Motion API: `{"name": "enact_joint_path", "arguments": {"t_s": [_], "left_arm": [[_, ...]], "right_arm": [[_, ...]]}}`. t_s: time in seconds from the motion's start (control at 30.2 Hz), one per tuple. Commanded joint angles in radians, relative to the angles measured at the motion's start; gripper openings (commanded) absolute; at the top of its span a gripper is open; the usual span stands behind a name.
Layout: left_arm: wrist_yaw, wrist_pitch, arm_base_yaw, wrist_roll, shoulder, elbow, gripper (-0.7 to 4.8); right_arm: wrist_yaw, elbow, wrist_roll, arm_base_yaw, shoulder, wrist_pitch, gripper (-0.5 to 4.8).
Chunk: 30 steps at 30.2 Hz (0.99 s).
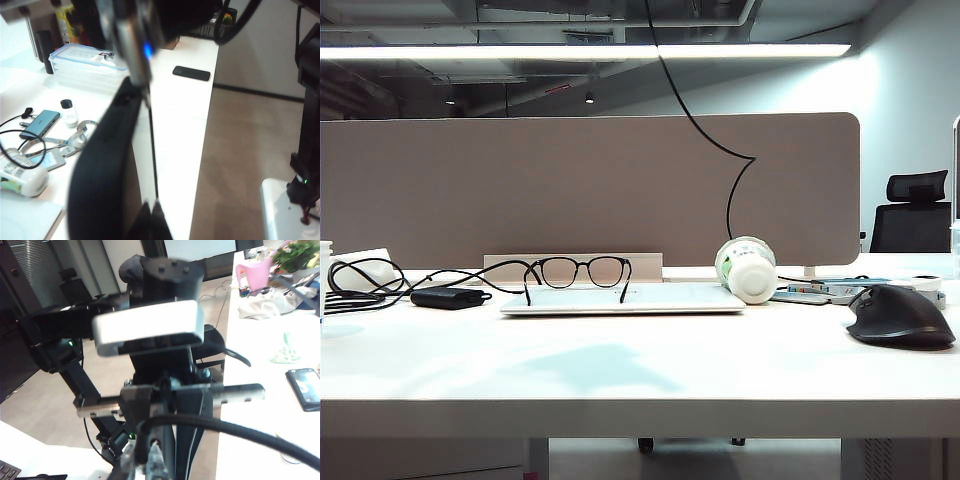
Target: Pick up the black phone, pick up the charger plug, insert the charger plug into the phone's charging port, and finally place the connected phone back on the desk.
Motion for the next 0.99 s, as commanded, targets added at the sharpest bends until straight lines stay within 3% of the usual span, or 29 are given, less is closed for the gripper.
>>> {"name": "enact_joint_path", "arguments": {"t_s": [0.03, 0.3, 0.83, 0.99], "left_arm": [[0.012, -0.045, 0.002, 0.085, -0.007, 0.025, -0.06], [-0.006, -0.144, 0.002, 0.162, -0.007, 0.026, -0.07], [0.006, -0.143, 0.002, 0.181, -0.007, 0.026, -0.07], [0.059, -0.139, 0.002, 0.212, -0.007, 0.026, -0.07]], "right_arm": [[0.003, 0.005, -0.035, 0.002, -0.013, -0.012, -0.08], [0.003, 0.006, -0.035, 0.002, -0.028, 0.010, -0.08], [0.069, 0.005, -0.050, 0.067, -0.027, 0.009, -0.08], [0.070, 0.005, -0.050, 0.065, -0.027, 0.007, -0.08]]}}
